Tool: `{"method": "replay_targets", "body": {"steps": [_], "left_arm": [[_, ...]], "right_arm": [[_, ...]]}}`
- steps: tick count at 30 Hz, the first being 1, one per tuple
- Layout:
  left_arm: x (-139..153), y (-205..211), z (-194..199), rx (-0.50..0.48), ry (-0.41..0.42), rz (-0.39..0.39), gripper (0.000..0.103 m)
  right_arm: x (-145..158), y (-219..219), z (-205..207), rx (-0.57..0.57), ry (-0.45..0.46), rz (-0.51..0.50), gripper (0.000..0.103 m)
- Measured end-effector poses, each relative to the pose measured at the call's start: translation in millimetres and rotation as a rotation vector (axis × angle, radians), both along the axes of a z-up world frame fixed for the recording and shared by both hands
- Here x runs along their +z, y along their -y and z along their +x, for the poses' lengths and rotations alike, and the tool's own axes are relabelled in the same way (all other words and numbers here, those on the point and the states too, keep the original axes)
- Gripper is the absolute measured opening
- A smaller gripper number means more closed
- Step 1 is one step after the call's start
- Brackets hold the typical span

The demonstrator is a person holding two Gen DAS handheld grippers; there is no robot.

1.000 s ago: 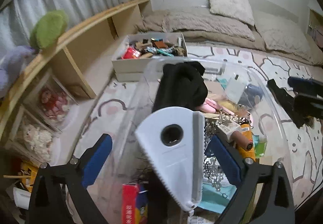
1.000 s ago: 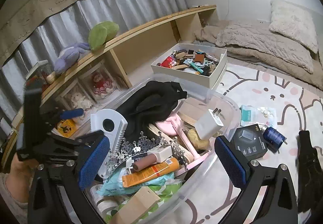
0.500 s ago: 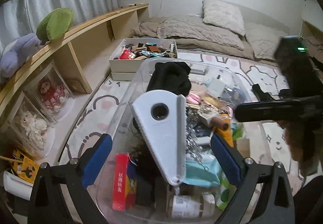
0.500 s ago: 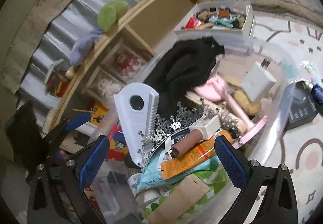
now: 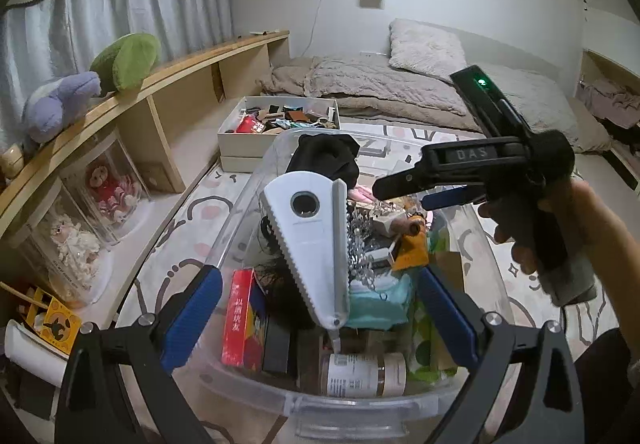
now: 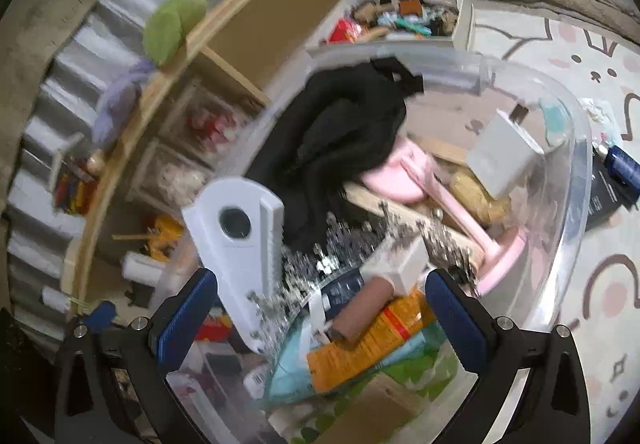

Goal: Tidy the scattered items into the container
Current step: 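Lower the white jar-opener into the bin with the left tool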

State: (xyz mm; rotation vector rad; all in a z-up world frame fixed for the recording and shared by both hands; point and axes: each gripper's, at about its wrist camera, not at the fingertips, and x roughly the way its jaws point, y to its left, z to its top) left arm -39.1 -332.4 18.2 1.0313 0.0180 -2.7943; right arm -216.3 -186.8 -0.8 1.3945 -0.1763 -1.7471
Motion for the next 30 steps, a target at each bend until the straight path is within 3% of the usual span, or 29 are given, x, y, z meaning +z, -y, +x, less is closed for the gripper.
{"method": "replay_targets", "body": {"steps": [8,11,19,30], "left_arm": [[-9,4,11,0.005,-0.002,0.037,0.099],[-13,6,16,0.006,-0.005,0.056,0.099],[-16,11,23,-0.003,-0.006,0.071,0.099],[-22,19,36,0.018,0.002,0.073,0.099]], "right_arm": [[-2,4,1,-0.027,0.038,0.023,0.103],[6,9,8,-0.006,0.004,0.040,0.103],[-10,30,13,0.042,0.138,-0.008,0.103],[-28,63,10,0.058,0.172,-0.007,0.103]]}}
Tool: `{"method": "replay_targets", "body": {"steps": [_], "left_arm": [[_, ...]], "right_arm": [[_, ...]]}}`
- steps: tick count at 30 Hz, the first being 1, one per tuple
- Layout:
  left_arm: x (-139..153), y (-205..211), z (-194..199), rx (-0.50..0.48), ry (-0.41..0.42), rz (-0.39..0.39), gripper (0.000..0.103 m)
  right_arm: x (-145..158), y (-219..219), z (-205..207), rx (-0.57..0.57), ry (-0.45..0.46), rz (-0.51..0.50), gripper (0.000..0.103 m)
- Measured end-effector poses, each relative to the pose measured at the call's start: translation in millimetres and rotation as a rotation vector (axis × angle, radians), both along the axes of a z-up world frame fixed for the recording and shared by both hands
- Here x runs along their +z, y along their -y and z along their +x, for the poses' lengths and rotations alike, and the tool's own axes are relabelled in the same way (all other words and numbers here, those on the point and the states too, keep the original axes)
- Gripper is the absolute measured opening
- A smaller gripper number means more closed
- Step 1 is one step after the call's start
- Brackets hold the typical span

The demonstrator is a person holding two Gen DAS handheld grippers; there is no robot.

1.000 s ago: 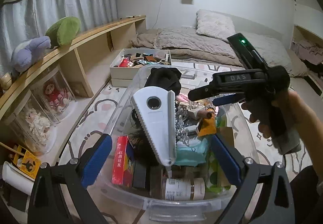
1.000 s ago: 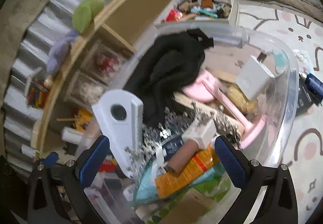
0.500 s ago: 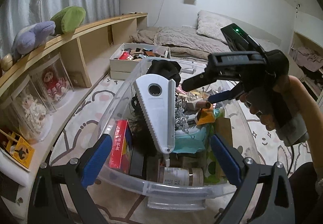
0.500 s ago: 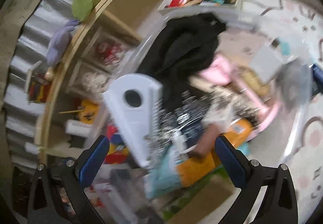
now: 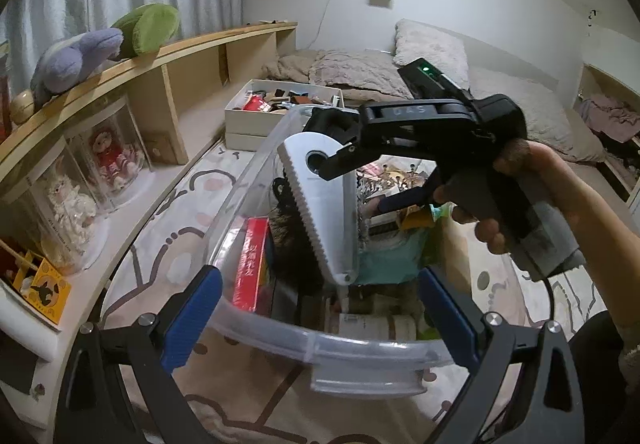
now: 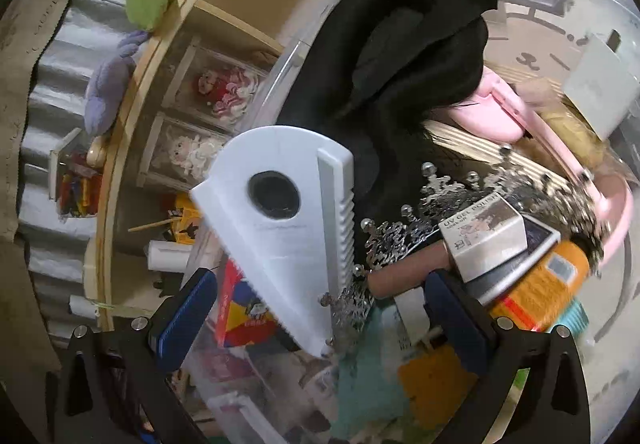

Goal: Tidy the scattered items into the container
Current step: 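Lower the white jar-opener into the bin with the left tool, then move both tools away from the bin toward the items on the bed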

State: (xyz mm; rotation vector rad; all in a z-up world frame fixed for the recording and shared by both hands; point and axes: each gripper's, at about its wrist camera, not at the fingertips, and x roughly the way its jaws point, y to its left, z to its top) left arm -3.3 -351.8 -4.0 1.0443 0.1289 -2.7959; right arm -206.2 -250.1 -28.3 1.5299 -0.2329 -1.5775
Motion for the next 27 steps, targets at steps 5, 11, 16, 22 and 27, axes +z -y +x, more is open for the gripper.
{"method": "replay_targets", "body": {"steps": [5,11,16,22,27], "left_arm": [[0,-1,6,0.021,0.006,-0.012,0.099],[5,-10,9,0.024,-0.008,-0.014,0.099],[15,-25,13,0.013,-0.033,-0.028,0.099],[26,-40,13,0.015,-0.061,-0.039,0.099],[38,-54,10,0.010,-0.093,-0.053,0.099]], "right_arm": [[4,-3,2,0.011,-0.012,-0.014,0.103],[31,-21,12,0.014,-0.092,-0.056,0.103],[66,-47,27,-0.004,-0.244,-0.180,0.103],[99,-80,51,-0.057,-0.479,-0.236,0.103],[112,-108,64,-0.114,-0.615,-0.218,0.103]]}}
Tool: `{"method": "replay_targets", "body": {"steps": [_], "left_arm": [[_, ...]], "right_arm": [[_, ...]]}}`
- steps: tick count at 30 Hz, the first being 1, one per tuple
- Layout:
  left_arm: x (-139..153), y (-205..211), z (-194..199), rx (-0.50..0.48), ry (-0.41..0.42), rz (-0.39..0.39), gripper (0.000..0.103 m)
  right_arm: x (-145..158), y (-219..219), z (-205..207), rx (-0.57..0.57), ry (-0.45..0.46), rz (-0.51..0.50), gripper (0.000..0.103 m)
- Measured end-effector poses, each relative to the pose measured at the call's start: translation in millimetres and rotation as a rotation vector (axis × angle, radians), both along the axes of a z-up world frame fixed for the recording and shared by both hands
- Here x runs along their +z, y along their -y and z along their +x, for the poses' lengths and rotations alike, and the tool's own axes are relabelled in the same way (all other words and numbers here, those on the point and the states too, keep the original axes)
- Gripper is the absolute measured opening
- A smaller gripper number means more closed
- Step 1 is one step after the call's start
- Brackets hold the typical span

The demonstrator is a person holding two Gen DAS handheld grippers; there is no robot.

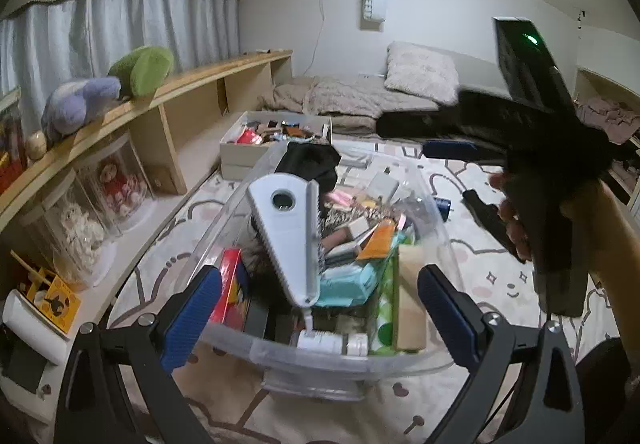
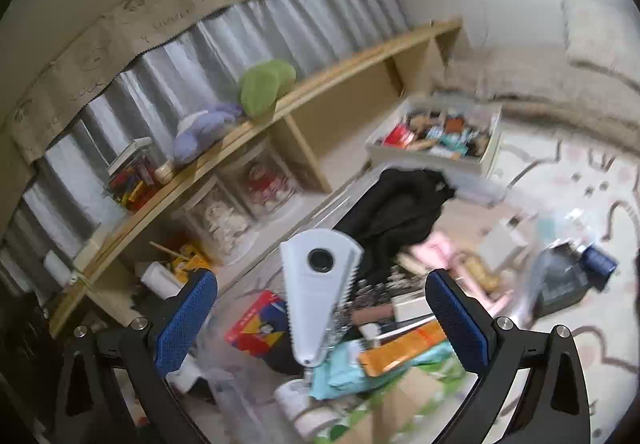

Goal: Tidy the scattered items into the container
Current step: 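Move both tools away from the bin toward the items on the bed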

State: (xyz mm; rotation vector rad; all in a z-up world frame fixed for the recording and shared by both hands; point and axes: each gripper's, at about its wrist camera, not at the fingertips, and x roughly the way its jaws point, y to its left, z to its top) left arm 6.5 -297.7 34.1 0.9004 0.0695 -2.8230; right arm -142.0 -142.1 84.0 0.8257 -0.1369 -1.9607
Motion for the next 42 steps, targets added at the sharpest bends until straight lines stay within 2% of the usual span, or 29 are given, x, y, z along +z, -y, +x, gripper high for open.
{"method": "replay_targets", "body": {"steps": [3,18,25,31,36,42], "left_arm": [[7,-6,-1,0.001,-0.025,0.003,0.103],[30,-36,-7,-0.003,-0.120,0.007,0.103],[34,-53,-15,-0.025,-0.150,0.018,0.103],[34,-65,-26,-0.066,-0.176,0.031,0.103],[36,-73,-37,-0.134,-0.184,0.077,0.103],[42,-88,-45,-0.192,-0.225,0.100,0.103]], "right_arm": [[4,-16,6,-0.019,-0.036,0.018,0.103],[30,-90,46,-0.113,-0.143,-0.005,0.103],[32,-121,56,-0.180,-0.196,0.036,0.103],[36,-152,66,-0.252,-0.247,0.077,0.103],[41,-172,77,-0.309,-0.301,0.121,0.103],[49,-208,87,-0.398,-0.319,0.117,0.103]]}}
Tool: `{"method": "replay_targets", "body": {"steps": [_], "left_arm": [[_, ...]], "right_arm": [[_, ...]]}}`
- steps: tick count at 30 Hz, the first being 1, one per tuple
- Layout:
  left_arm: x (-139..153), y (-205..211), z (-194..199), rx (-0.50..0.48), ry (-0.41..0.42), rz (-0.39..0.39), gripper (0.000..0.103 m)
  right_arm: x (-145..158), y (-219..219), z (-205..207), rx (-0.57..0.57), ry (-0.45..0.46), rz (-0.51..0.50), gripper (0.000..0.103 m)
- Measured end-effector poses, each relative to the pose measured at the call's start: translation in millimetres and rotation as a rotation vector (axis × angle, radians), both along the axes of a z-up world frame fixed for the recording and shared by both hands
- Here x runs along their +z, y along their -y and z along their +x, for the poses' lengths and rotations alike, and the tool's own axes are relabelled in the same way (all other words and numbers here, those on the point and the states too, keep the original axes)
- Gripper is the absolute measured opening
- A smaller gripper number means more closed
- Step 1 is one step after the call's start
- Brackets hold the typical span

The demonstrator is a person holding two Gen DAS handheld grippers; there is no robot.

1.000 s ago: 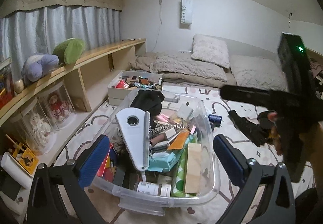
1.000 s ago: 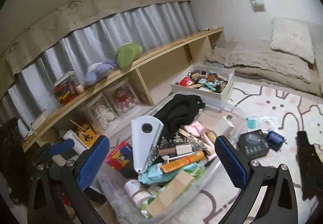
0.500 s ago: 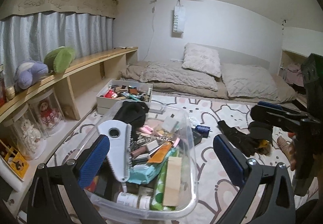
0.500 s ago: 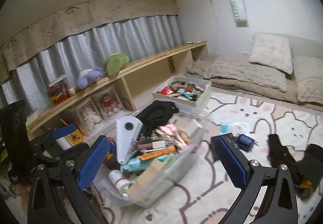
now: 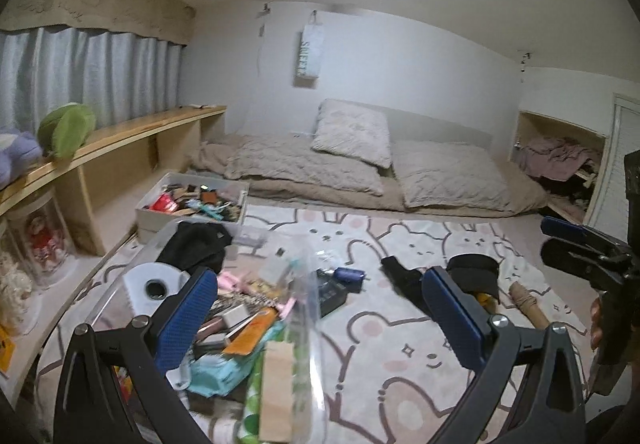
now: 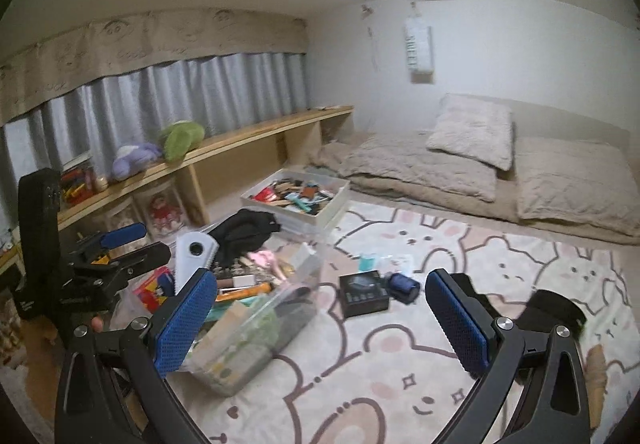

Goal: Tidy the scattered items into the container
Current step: 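Move both tools away from the bin toward the items on the bed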

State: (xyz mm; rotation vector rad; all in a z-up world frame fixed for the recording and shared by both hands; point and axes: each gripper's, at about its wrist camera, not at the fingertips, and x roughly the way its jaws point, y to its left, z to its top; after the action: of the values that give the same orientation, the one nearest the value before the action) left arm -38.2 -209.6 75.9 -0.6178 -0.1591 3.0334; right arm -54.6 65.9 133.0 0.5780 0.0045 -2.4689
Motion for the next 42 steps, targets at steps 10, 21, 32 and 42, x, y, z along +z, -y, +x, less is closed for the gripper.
{"method": "replay_targets", "body": {"steps": [10,21,32,42], "left_arm": [[-6,-35,-28,-0.097,-0.012,0.007,0.103],[-48,-89,-84,-0.229,0.069,0.044,0.103],[-95,-151,-137,-0.348,0.162,0.073,0.103],[-167,-201,-173,-0.435,0.319,0.036,0.103]], "right_arm": [[-3,-72,-2,-0.191,-0.027,-0.037,0.103],[-44,-164,-44,-0.451,0.061,-0.083,0.103],[-152,-223,-103,-0.611,0.166,0.134,0.103],[-248,-208,-153,-0.540,0.379,0.162,0.102]]}}
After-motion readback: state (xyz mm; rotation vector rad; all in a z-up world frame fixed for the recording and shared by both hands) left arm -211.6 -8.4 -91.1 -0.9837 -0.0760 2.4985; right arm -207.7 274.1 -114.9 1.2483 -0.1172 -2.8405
